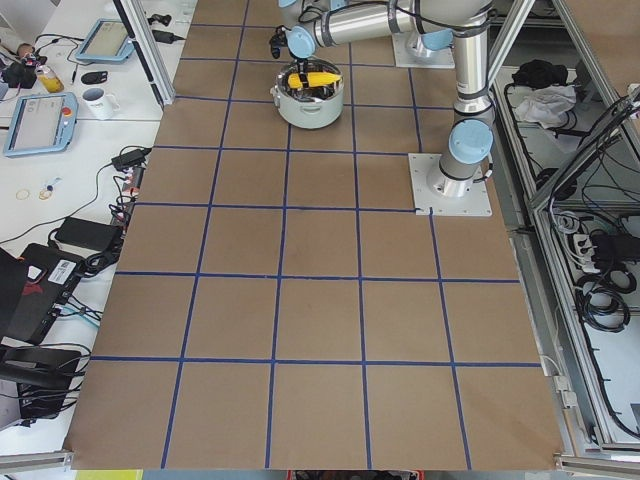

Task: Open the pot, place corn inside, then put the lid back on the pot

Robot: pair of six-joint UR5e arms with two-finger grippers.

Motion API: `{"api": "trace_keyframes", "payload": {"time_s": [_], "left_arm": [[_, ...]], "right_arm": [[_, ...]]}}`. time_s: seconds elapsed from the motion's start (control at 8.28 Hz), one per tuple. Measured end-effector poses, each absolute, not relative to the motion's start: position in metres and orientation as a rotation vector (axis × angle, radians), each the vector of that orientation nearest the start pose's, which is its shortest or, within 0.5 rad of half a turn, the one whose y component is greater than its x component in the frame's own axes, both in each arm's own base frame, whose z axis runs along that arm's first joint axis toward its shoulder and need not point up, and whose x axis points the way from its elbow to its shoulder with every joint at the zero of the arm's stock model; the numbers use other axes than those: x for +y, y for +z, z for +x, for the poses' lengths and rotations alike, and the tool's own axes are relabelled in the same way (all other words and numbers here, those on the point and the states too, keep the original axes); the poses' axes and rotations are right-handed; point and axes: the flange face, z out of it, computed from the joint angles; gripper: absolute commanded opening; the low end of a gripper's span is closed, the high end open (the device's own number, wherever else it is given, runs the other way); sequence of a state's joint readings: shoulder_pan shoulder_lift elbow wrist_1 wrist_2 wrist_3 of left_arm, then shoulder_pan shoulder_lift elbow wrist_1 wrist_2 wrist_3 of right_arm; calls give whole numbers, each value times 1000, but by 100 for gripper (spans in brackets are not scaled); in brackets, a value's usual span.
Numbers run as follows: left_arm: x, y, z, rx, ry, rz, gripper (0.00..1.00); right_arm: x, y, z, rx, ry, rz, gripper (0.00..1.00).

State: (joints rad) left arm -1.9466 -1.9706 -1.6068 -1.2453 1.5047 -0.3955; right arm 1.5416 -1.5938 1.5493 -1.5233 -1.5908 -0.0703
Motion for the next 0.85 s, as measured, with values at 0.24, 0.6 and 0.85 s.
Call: {"api": "trace_keyframes", "payload": {"time_s": [0.24,0.6,0.85], "left_arm": [[-516,276,-354,3154,202,-36,100],[-516,279,-353,3152,205,-30,100],[-512,286,-350,3138,239,-34,100]], "right_arm": [[-485,505,117,3161,6,-65,36],[-485,505,117,3161,6,-66,36],[-485,505,118,3161,5,-65,36]]}}
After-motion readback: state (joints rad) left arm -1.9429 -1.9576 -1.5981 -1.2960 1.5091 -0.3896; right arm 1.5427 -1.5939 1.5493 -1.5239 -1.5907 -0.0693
